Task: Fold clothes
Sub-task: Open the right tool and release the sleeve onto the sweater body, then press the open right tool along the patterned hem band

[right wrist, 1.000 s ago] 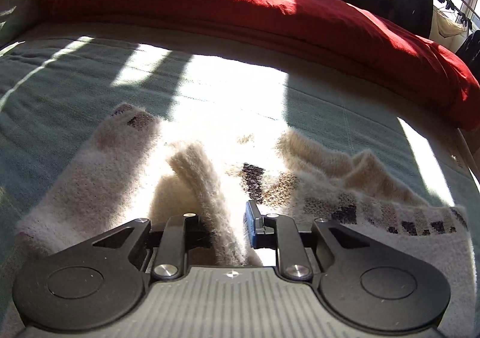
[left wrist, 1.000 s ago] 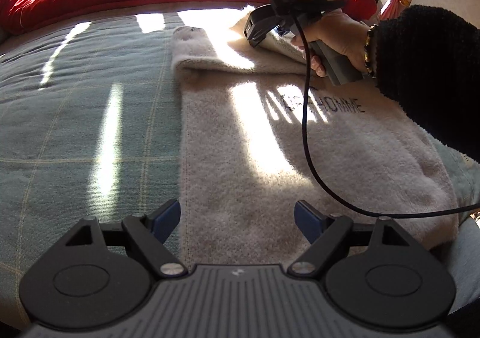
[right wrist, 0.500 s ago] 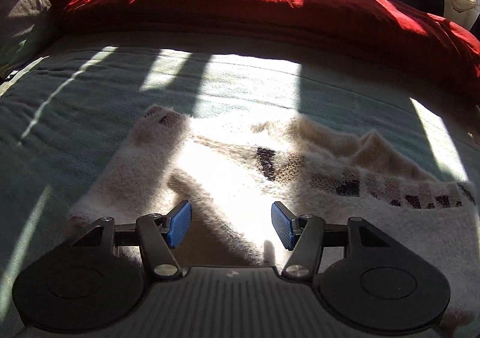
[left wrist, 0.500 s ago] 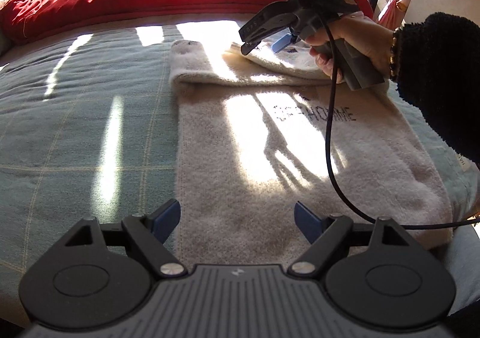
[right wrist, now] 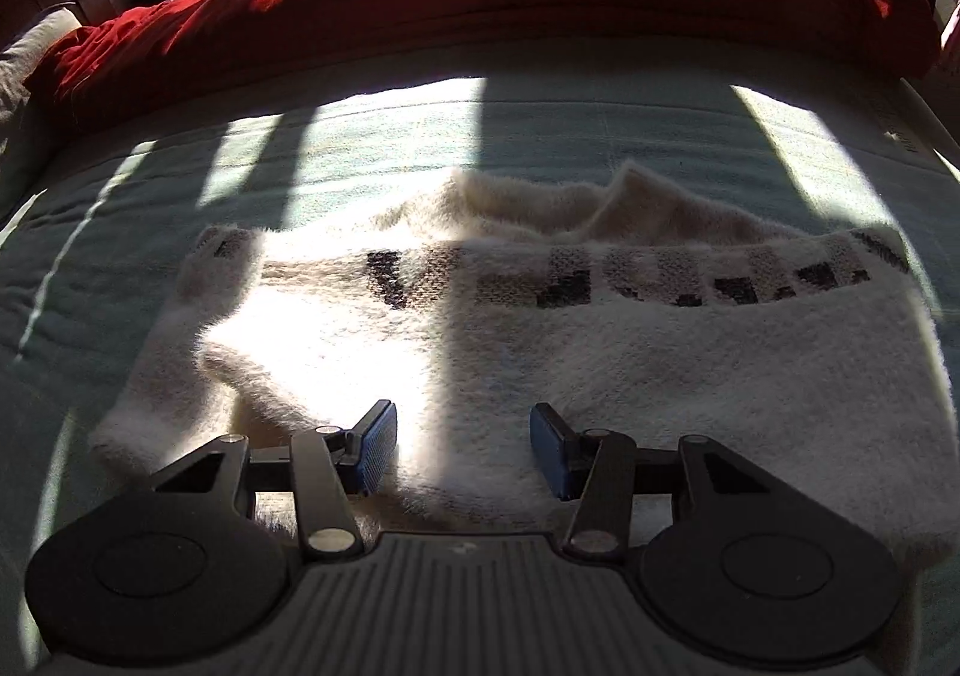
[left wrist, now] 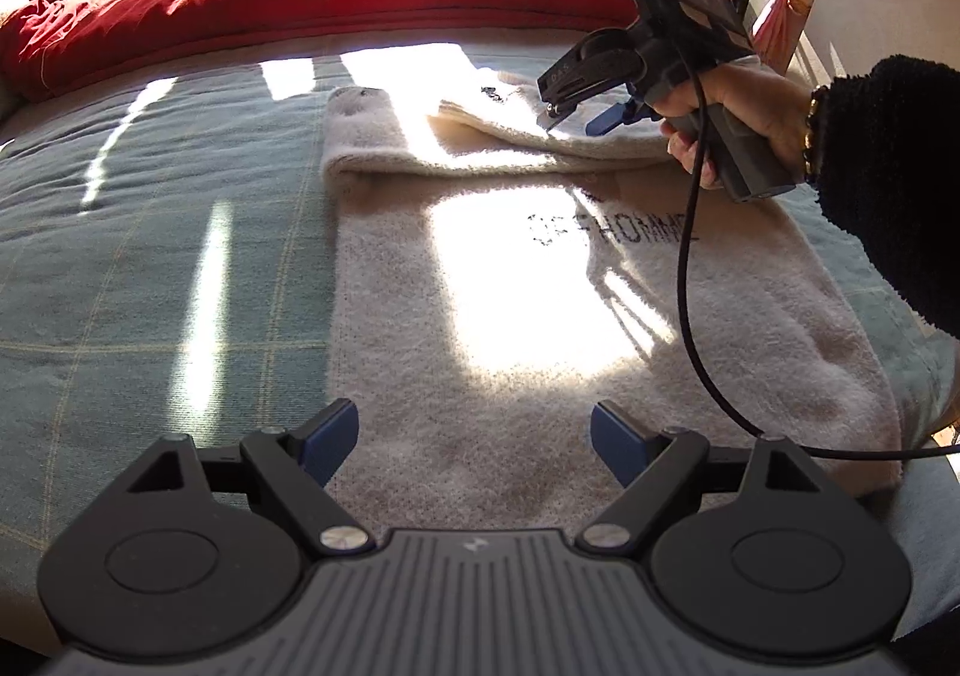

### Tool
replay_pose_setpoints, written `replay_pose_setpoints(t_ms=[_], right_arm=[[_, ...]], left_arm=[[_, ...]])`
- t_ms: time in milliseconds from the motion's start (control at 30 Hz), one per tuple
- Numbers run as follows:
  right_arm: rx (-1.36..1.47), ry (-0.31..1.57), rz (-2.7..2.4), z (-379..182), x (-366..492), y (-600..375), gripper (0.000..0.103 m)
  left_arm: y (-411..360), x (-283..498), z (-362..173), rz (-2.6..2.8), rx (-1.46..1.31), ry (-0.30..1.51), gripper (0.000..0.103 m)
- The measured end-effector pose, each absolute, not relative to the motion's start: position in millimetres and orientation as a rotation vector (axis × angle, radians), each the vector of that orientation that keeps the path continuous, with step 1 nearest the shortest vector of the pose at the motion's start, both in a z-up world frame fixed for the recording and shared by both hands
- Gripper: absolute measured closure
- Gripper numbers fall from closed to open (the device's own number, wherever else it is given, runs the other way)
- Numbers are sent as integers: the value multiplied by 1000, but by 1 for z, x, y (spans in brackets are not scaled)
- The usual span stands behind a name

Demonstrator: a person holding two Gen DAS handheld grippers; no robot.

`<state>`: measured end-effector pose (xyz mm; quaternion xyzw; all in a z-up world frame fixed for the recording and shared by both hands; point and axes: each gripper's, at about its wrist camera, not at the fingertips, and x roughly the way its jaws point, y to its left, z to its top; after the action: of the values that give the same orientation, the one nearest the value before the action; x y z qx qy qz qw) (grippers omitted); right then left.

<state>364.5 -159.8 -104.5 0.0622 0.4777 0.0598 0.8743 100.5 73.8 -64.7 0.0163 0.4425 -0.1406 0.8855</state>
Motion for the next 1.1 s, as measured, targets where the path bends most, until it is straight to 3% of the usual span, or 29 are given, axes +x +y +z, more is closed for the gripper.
replay_pose_setpoints(t_ms=[233, 400, 667, 1100], right_arm=[[165, 898, 175, -64, 330, -211, 48], [145, 831, 78, -36, 292, -288, 39], [121, 899, 5, -70, 248, -359, 36], [-81, 824, -21, -111, 264, -339, 36]], left_arm=[[46, 110, -62, -311, 60, 913, 18], [13, 114, -62, -360, 79, 903, 18], [-41, 110, -63, -449, 147, 901, 18], [-68, 119, -72, -433, 198, 938, 18]])
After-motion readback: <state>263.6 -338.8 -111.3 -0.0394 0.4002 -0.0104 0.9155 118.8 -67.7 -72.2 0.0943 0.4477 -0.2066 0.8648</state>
